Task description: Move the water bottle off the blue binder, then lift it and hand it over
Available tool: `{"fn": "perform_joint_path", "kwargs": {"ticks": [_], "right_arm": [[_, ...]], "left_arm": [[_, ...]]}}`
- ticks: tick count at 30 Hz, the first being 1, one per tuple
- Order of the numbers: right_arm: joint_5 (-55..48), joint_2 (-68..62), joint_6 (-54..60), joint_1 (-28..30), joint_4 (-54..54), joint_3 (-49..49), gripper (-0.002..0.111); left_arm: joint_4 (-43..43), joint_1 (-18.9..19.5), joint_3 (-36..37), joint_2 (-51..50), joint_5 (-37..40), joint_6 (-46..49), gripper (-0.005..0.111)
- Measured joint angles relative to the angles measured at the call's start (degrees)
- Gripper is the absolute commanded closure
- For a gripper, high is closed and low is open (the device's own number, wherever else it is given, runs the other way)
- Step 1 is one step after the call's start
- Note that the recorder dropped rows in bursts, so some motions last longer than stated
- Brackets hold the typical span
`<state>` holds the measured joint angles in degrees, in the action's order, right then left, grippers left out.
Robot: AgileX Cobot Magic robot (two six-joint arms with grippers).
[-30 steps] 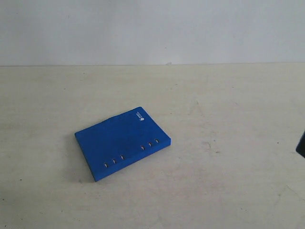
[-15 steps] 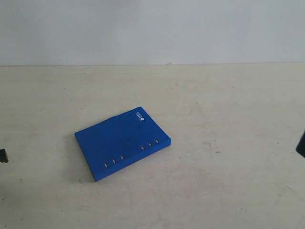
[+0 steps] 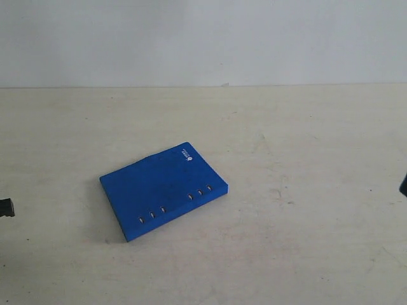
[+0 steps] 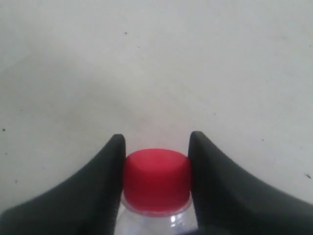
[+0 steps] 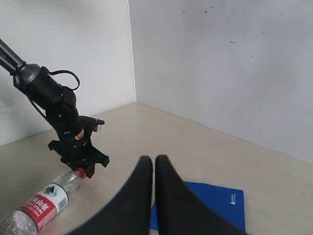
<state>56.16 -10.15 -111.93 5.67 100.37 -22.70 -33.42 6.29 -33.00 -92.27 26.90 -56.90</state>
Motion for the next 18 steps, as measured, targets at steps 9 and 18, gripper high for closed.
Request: {"fn": "perform_joint_path", "kwargs": {"ticks": [9,18], "right_arm": [[-0.7,0.0,0.0,0.0,0.0,0.0,0.109],[-0.8,0.0,0.0,0.0,0.0,0.0,0.109]], "left_arm": [[2.1,0.0,0.1,5.9,-12.8,0.9,0.102],[-0.3,0.0,0.1,14.7,-56.0,7.2,0.102]]}}
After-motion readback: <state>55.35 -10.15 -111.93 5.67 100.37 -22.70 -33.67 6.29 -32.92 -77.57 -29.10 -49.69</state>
